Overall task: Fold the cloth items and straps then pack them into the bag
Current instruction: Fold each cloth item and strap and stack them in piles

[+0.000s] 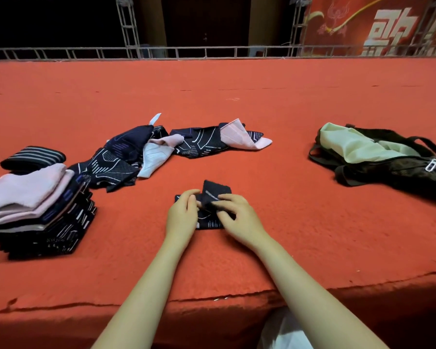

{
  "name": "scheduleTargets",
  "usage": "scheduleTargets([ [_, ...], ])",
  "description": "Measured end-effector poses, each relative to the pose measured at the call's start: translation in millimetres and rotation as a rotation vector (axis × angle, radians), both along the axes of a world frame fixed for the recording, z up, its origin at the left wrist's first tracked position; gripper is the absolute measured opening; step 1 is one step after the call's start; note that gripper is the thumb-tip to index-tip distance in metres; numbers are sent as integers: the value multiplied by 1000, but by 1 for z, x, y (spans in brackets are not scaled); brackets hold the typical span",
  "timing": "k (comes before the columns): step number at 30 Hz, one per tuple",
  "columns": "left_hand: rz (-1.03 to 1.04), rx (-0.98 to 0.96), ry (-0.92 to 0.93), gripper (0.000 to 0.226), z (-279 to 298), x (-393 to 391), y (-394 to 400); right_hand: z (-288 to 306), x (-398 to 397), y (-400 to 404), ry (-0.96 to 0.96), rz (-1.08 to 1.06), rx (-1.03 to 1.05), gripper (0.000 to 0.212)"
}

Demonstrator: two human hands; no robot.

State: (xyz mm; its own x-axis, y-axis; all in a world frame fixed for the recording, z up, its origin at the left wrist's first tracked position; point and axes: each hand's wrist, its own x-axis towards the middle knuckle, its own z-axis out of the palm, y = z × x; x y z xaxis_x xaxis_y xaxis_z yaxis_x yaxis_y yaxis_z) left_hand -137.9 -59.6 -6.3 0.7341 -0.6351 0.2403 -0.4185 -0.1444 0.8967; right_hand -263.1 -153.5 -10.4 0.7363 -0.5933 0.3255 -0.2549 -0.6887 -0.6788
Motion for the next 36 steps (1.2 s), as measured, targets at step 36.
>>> scheduleTargets([
  [36, 271, 212, -191, 46, -4, 4, 17, 7, 21, 0, 222, -306, 78, 36],
])
